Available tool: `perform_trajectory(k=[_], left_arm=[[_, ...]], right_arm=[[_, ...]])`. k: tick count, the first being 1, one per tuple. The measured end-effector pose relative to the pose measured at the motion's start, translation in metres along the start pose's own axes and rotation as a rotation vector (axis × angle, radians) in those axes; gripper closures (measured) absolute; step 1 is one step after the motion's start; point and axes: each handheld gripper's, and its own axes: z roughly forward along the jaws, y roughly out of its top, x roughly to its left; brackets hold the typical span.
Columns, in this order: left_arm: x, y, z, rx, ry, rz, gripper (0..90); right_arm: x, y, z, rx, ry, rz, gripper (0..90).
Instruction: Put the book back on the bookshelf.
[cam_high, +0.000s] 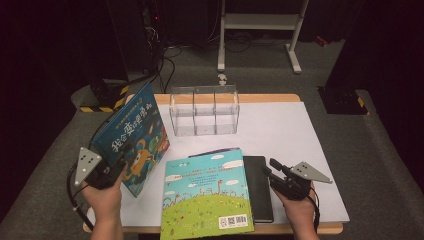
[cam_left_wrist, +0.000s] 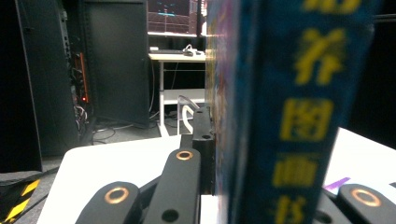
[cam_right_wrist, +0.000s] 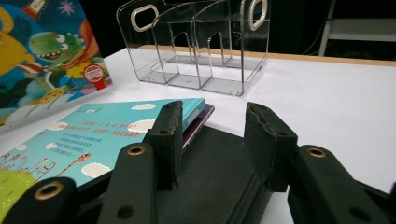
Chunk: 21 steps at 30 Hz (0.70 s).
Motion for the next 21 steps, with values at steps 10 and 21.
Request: perform_trajectory(k=[10,21], left_arm=[[-0.001,0.001,0.026,-0.007,0.004,-0.008,83.1],[-0.024,0.011,0.050,-0.030,-0.036,-0.028,83.1]], right_arm=[[-0.002,-0.001,-0.004,-0.001,-0.011,0.003,57.1],[0.000,0.000,-0.002,-0.005,0.000,-0.003,57.3]])
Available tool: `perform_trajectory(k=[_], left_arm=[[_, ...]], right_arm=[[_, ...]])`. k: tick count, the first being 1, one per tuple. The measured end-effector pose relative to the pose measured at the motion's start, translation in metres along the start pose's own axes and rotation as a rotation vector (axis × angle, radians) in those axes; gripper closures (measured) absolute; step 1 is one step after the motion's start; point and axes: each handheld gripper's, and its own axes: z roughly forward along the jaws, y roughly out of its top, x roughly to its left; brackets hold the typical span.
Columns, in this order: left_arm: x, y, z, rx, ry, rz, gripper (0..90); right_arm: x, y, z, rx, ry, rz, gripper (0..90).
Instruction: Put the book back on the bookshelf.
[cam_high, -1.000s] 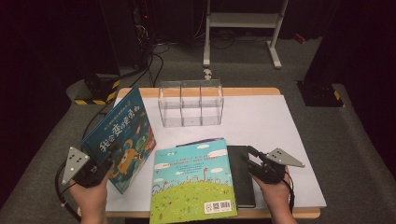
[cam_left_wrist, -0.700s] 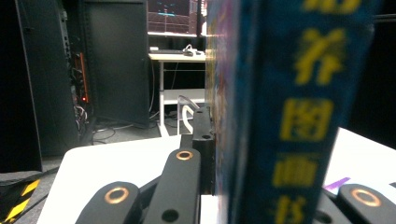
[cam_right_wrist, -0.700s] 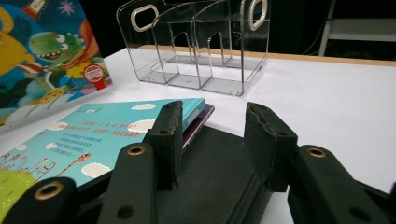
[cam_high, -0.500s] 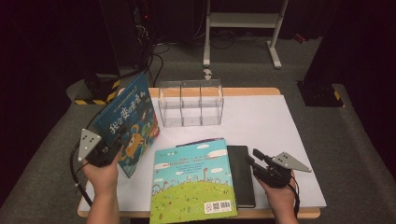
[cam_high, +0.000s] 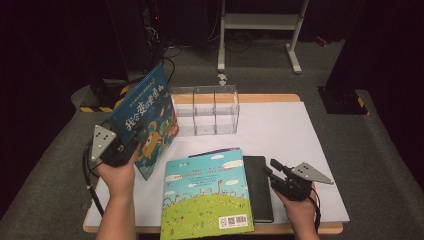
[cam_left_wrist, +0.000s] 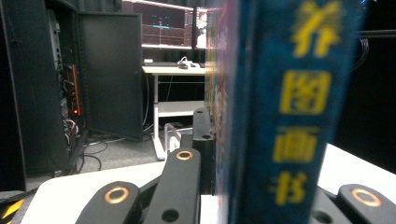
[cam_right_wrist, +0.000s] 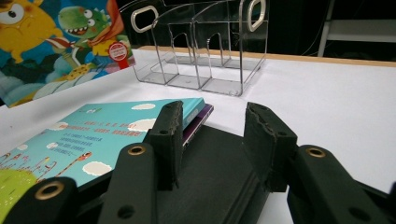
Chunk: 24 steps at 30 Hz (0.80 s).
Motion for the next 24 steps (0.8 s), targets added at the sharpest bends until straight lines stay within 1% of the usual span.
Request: perform_trajectory(k=[4,9,11,12,14,15,16,17,18,19,20,21,23,24], left_arm=[[-0.007,-0.003,0.015,0.002,-0.005,-0.002,83.0],[-0.012,-0.009,0.036,-0.007,0.006,-0.009,83.0],[-0.014,-0.011,0.045,-0.007,0.017,-0.002,83.0],[-0.015,-0.013,0.049,-0.004,0.022,0.008,83.1],[-0.016,-0.015,0.058,-0.005,0.032,0.017,83.1],[-0.017,-0.017,0.064,-0.012,0.038,0.012,83.0],[-0.018,-0.018,0.067,-0.008,0.039,0.019,83.1],[-0.018,-0.020,0.073,-0.002,0.042,0.027,83.0],[-0.019,-0.021,0.076,-0.005,0.048,0.024,83.1],[-0.020,-0.022,0.081,0.000,0.055,0.032,83.1],[-0.020,-0.023,0.084,-0.002,0.059,0.030,83.0],[-0.020,-0.024,0.088,-0.003,0.064,0.032,83.0],[-0.019,-0.027,0.096,-0.002,0.077,0.032,83.0],[-0.019,-0.028,0.100,-0.003,0.083,0.030,83.0]], right_arm=[[-0.001,0.001,-0.001,-0.004,0.001,0.003,57.3],[-0.002,0.002,-0.003,-0.011,0.000,0.005,57.3],[-0.003,0.003,-0.004,-0.014,0.001,0.003,57.4],[-0.004,0.003,-0.004,-0.014,0.002,0.004,57.4],[-0.005,0.003,-0.003,-0.007,0.011,0.009,57.4],[-0.005,0.003,-0.002,-0.005,0.020,0.013,57.4],[-0.005,0.004,-0.002,-0.007,0.030,0.017,57.4],[-0.004,0.004,-0.002,-0.004,0.033,0.014,57.5],[-0.004,0.004,-0.002,0.009,0.036,-0.012,57.5],[-0.004,0.003,-0.002,0.021,0.031,-0.028,57.5],[-0.004,0.002,-0.004,0.031,0.036,-0.039,57.4],[-0.005,0.000,-0.006,0.028,0.040,-0.037,57.4],[-0.008,-0.005,-0.011,0.010,0.046,-0.016,57.5],[-0.009,-0.007,-0.011,0.012,0.051,-0.011,57.6]])
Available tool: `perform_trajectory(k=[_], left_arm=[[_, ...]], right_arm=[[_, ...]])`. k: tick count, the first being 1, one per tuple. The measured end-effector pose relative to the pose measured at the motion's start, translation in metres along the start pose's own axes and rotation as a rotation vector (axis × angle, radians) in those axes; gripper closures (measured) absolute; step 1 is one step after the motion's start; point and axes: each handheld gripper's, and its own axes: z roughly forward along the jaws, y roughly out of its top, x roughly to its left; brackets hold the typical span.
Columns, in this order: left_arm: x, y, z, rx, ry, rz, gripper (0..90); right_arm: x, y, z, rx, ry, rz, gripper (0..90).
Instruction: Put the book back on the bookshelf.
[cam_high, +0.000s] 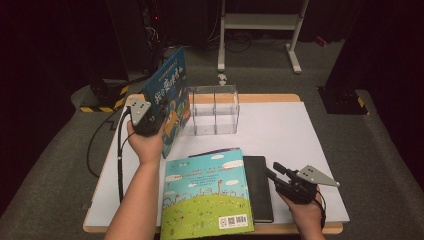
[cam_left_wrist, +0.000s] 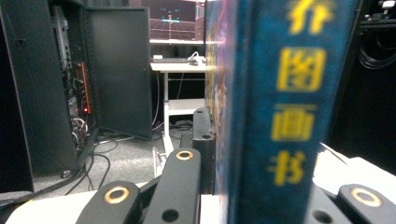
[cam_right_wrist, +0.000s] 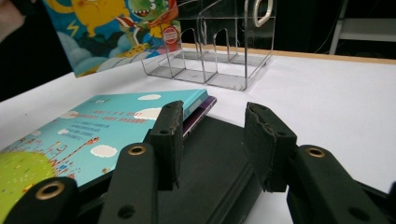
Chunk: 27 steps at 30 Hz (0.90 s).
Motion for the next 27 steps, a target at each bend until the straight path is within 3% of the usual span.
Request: perform_trajectory(k=[11,14,27], left_arm=[[0.005,-0.016,0.022,0.001,0.032,0.021,83.0],[0.005,-0.019,0.024,0.000,0.032,0.036,83.0],[0.012,-0.034,0.021,-0.016,0.046,0.011,82.9]], right_arm=[[0.002,-0.003,-0.001,0.005,0.028,-0.004,57.6],[0.002,-0.003,-0.002,0.006,0.029,-0.002,57.6],[0.006,-0.005,0.001,0.017,0.038,-0.005,57.6]])
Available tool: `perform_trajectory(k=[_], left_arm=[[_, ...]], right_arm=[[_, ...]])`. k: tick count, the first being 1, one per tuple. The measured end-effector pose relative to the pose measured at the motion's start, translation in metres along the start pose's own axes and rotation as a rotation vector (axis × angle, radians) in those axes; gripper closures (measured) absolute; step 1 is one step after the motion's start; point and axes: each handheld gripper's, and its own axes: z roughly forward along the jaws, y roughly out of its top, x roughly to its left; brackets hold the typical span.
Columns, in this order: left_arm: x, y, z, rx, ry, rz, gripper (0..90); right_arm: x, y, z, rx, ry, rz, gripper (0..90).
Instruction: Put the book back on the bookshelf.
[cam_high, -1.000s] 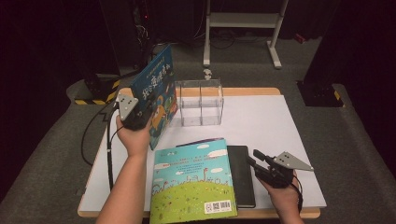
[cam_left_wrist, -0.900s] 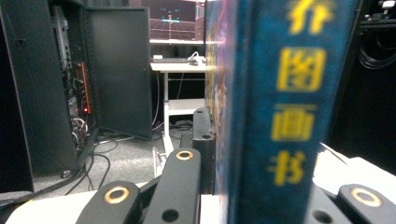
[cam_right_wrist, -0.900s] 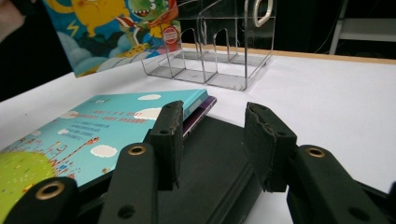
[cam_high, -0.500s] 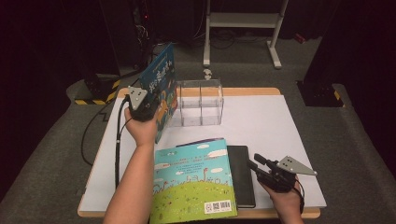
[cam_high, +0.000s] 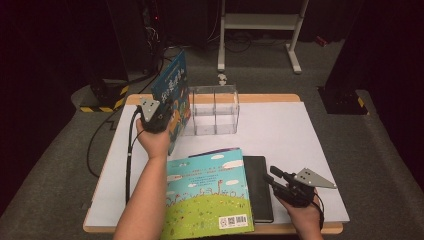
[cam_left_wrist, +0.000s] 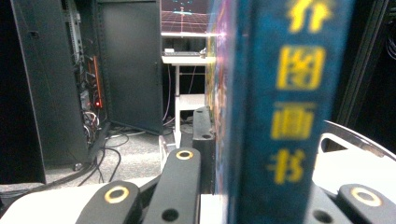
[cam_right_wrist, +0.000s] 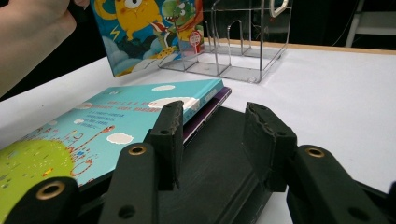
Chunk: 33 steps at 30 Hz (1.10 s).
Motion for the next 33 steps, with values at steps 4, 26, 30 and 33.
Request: perform_trajectory(k=[4,26,30,33], left_arm=[[0.002,-0.002,-0.006,0.007,-0.004,0.006,82.7],[0.004,-0.004,-0.028,0.117,0.006,0.036,77.6],[0.002,-0.006,-0.035,0.138,0.008,0.054,76.8],[0.003,-0.008,-0.040,0.147,0.013,0.050,76.2]], right_arm=[[0.001,-0.001,0.001,0.002,0.003,-0.004,57.7],[0.006,-0.001,0.005,0.013,0.017,-0.011,57.6],[0.006,-0.001,0.004,0.010,0.018,-0.012,57.6],[0.007,-0.001,0.004,0.009,0.020,-0.014,57.6]])
